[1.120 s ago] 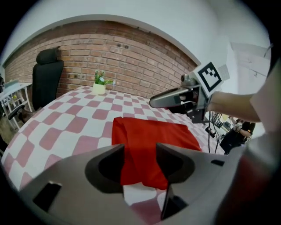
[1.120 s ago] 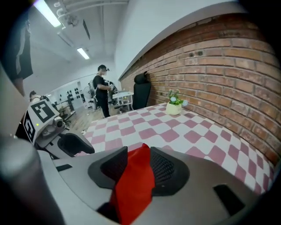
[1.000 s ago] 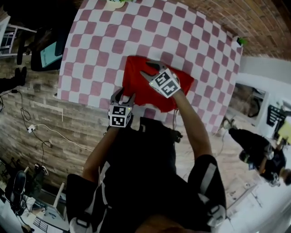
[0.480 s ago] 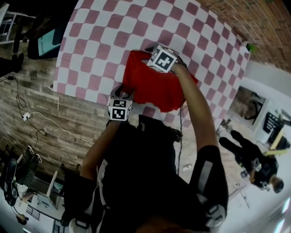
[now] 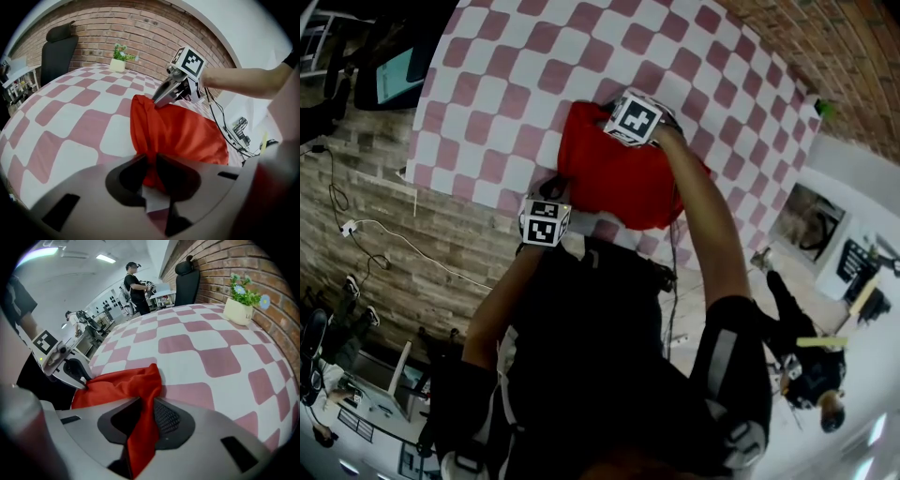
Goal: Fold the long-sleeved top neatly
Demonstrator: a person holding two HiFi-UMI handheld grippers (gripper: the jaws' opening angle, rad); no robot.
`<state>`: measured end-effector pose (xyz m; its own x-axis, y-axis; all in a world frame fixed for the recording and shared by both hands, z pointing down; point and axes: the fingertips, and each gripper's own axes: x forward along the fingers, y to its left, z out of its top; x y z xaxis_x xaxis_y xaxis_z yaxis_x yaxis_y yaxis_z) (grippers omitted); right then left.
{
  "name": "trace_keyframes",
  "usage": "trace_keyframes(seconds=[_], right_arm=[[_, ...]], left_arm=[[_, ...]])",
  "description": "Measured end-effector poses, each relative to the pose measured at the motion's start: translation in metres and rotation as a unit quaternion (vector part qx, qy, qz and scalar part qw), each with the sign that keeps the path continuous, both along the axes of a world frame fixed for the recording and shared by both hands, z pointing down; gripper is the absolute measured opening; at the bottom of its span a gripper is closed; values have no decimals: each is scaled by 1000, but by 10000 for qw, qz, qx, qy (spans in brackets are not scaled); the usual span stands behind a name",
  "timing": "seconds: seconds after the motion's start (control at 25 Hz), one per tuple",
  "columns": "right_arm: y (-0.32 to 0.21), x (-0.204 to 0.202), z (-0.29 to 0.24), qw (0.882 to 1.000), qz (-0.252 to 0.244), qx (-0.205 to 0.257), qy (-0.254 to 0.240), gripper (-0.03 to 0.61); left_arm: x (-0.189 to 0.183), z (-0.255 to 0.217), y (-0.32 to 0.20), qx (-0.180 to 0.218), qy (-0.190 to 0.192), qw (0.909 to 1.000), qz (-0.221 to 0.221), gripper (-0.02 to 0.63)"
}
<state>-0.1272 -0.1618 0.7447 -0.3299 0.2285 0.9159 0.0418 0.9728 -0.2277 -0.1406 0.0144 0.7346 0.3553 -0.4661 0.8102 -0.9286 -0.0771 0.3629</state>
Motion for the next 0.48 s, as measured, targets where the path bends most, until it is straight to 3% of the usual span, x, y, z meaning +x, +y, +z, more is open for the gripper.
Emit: trace_keyframes(seconds=[0.12, 0.48], right_arm=[[1, 1, -1, 10000, 24, -17, -44, 41], [-17, 16, -2, 9964, 799, -71, -262, 30]], left_arm=[[-1, 0, -1, -43, 116, 9998, 130, 52], [-7, -3, -19, -73, 175, 9960, 875, 48]])
